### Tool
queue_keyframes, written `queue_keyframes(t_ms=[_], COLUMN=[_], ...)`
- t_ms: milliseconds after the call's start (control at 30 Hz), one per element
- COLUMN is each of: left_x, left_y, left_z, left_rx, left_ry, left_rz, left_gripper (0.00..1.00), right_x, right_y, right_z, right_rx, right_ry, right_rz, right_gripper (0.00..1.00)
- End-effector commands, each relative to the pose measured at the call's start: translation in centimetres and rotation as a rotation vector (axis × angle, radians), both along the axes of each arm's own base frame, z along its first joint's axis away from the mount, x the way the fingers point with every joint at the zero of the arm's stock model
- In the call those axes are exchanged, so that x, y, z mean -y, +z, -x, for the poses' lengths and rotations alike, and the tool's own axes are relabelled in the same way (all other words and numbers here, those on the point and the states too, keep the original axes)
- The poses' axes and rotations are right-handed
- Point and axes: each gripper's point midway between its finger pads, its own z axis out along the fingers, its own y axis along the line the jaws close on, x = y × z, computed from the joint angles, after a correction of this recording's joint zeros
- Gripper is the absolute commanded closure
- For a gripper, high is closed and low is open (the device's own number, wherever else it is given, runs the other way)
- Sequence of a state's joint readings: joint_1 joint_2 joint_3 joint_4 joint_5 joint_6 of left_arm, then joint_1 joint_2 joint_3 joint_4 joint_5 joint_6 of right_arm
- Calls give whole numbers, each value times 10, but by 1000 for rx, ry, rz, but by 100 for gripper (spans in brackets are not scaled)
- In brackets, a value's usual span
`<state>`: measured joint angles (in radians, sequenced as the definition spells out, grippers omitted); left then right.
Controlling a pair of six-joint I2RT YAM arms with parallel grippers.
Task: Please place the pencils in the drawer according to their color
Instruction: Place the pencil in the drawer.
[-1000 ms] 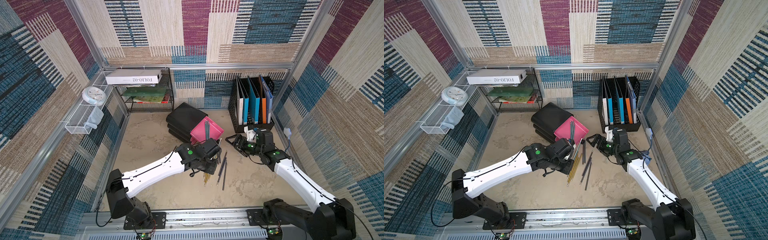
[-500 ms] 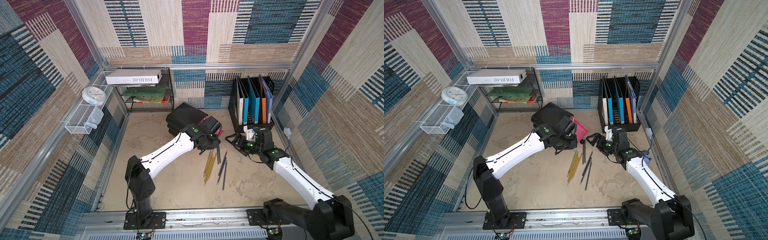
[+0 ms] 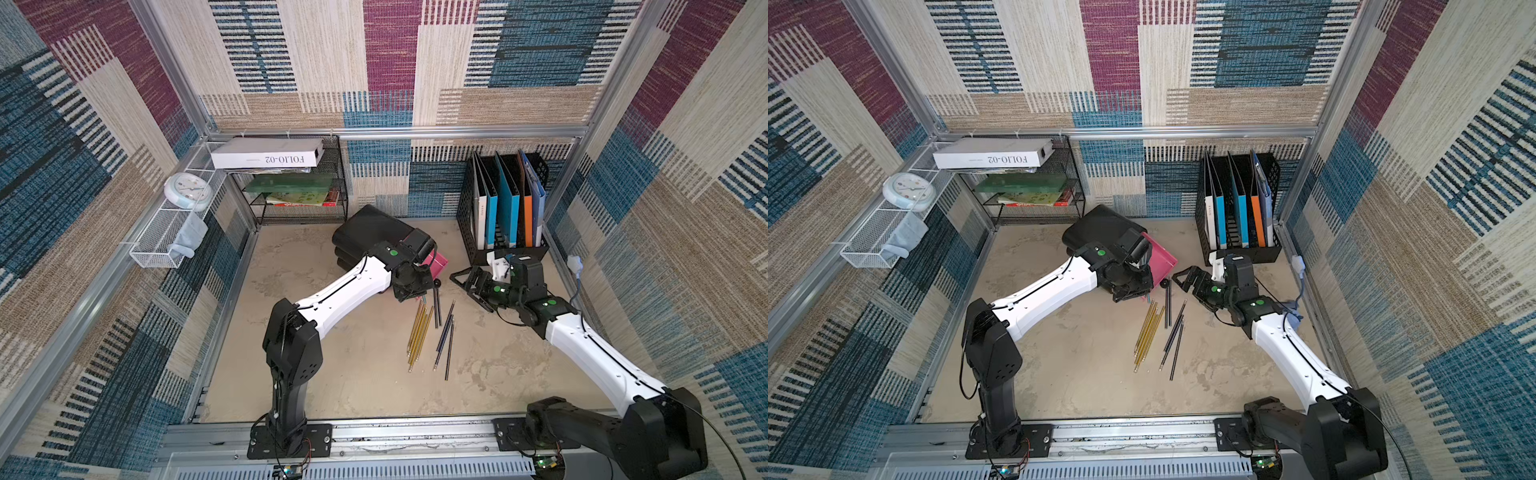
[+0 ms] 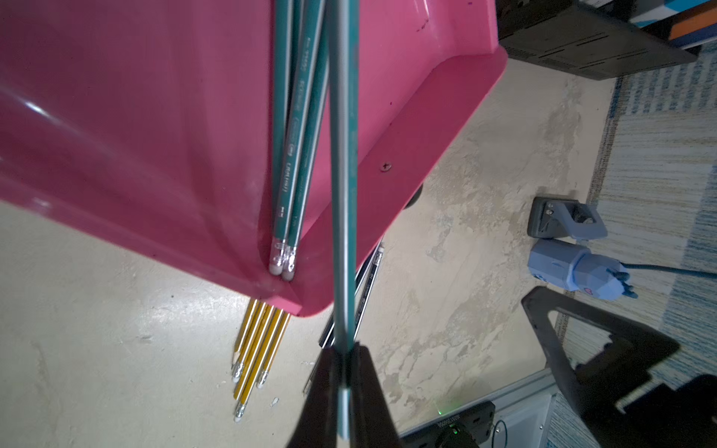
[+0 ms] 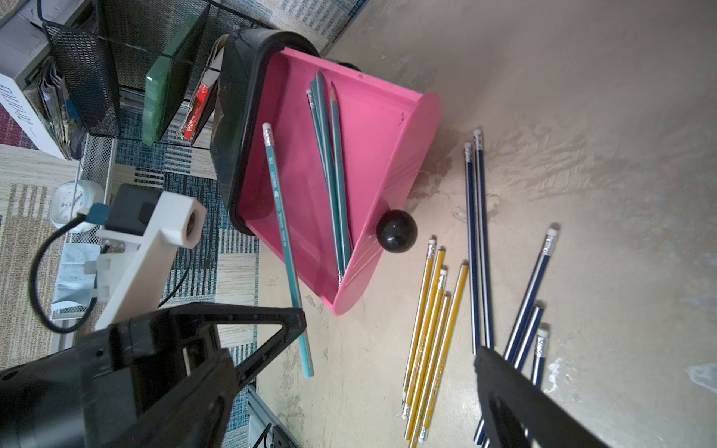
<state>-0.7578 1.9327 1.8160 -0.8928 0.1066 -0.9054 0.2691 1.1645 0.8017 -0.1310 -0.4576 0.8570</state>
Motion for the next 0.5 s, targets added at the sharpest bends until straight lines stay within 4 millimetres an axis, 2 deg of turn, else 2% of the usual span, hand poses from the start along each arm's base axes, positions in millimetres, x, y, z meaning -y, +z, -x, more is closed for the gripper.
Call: queue_keyframes(t_ms=[0,467], left_x=[4,-14], left_y=[0,-8], left_z=[-3,-42], left_rx=[-26,-35], left_ry=[2,47], left_rz=[30,32], left_gripper=[100,100], right_x=[-1,-1], right_y=[6,5], right_z=[-4,-5], right_rx=[29,26], right_ry=[1,1], right_rz=[-14,-15], right_gripper=[1,1])
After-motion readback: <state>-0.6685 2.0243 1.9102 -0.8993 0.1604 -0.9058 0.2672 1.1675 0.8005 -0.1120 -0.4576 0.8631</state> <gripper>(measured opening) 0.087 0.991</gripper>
